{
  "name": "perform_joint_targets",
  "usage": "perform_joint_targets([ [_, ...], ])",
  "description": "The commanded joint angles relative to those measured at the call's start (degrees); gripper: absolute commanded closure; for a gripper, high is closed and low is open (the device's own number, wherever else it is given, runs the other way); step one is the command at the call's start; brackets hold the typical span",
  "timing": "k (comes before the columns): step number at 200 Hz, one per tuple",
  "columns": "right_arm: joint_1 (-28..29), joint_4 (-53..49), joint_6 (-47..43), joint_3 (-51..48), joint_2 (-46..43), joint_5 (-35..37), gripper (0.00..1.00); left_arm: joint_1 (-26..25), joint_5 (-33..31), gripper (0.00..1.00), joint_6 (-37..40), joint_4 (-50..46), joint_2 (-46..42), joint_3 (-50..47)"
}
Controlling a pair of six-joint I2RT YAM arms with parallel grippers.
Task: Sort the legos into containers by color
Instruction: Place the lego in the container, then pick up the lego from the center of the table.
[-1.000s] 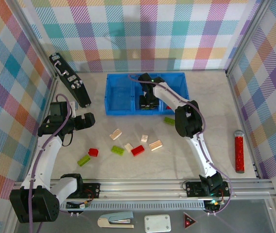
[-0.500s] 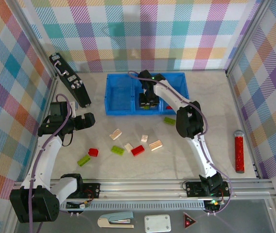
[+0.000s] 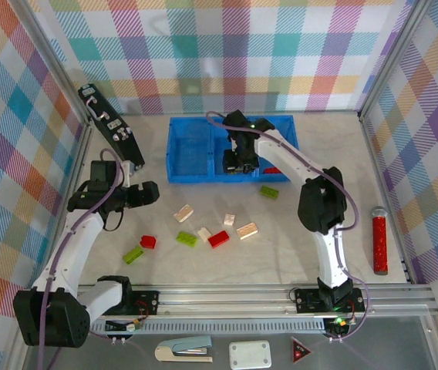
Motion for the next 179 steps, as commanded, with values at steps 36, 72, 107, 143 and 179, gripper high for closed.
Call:
perform_joint_targets([
  [36, 0.30, 6.15, 2.91, -15.34, -13.65, -0.71, 0.54, -11.92, -5.61, 0.09, -2.24, -7.13, 3.96, 4.89],
  [72, 0.29, 8.78, 3.78, -25.19, -21.05, 0.20, 0.54, -18.84, -7.23, 0.11, -3.82, -6.80, 10.00, 5.84],
  [107, 0.30, 10.52, 5.10, -34.57, -28.42, 1.31, 0.55, -23.61, -9.03, 0.14, -3.61, -7.22, 17.95, 7.84],
  [143, 0.30, 11.01, 6.77, -42.08, -34.93, 2.61, 0.54, -26.92, -13.70, 0.15, -1.06, -7.66, 23.91, 11.02],
  [179, 0.31, 10.16, 8.56, -47.21, -40.27, 4.27, 0.55, -28.20, -17.95, 0.16, 3.43, -7.68, 28.95, 13.62],
])
